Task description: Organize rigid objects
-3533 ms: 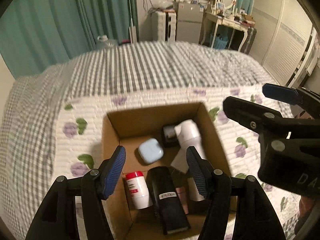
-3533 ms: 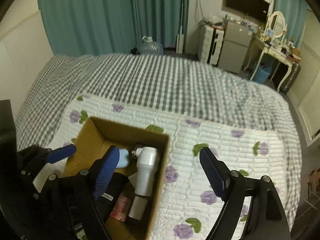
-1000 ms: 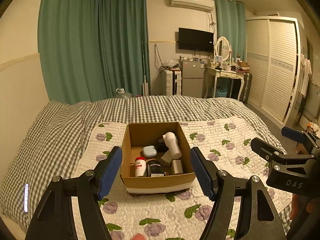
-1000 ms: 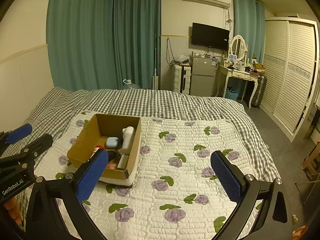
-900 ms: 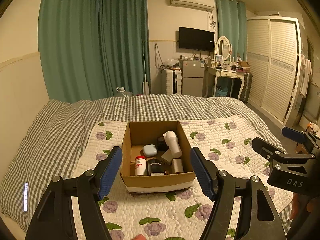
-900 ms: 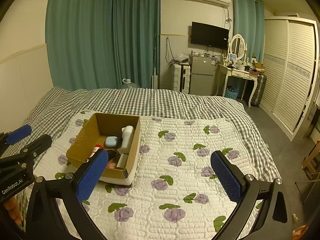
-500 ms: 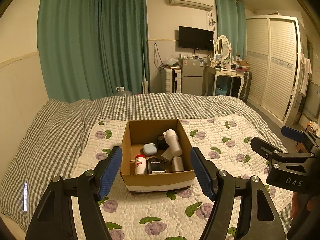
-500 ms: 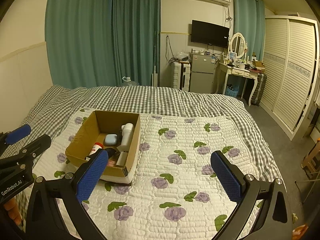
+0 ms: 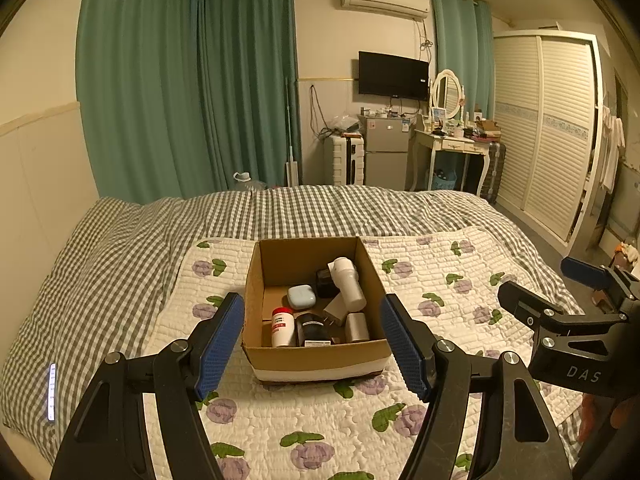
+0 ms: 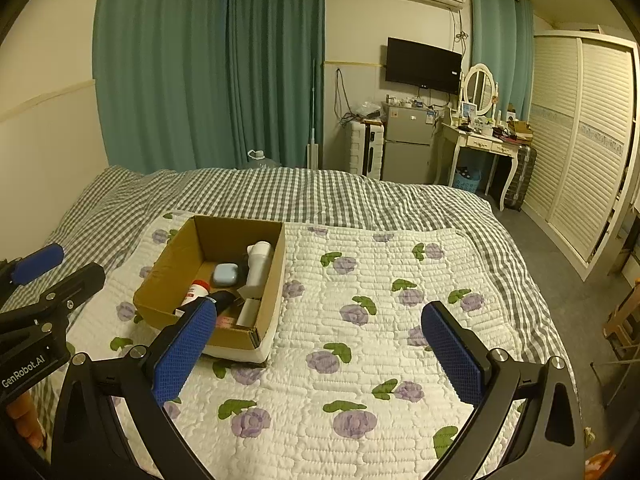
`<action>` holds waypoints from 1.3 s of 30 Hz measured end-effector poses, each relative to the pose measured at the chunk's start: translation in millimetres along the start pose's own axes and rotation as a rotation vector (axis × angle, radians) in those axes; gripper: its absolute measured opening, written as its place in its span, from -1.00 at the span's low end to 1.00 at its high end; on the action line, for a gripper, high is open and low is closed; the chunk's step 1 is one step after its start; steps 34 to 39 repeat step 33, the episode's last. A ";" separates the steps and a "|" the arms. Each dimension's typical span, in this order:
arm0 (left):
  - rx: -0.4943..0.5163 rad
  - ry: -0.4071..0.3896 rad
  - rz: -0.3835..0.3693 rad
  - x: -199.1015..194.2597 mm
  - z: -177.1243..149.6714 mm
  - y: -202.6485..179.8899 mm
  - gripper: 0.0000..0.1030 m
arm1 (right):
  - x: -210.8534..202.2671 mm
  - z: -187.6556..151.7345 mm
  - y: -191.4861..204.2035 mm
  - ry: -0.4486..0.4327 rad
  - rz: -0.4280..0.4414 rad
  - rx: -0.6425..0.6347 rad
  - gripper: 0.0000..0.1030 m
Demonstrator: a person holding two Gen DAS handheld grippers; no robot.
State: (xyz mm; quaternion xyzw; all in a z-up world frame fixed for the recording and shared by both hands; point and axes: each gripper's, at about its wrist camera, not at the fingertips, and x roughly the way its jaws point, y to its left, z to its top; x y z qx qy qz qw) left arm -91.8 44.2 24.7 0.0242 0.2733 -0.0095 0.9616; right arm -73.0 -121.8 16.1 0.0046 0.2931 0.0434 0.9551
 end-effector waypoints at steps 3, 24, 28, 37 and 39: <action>0.002 0.002 -0.002 0.5 -0.3 0.7 0.41 | -0.1 -0.7 0.2 0.002 0.001 0.000 1.00; -0.002 0.020 0.009 5.4 -8.9 1.1 0.41 | 2.9 -4.8 -2.3 0.024 0.004 0.009 1.00; -0.005 0.017 0.007 5.3 -9.6 0.4 0.41 | 4.3 -5.6 -1.8 0.028 0.004 0.008 1.00; -0.007 0.020 0.002 5.8 -9.4 -1.2 0.41 | 5.1 -6.8 -1.3 0.030 0.004 0.009 1.00; -0.007 0.020 0.002 5.8 -9.4 -1.2 0.41 | 5.1 -6.8 -1.3 0.030 0.004 0.009 1.00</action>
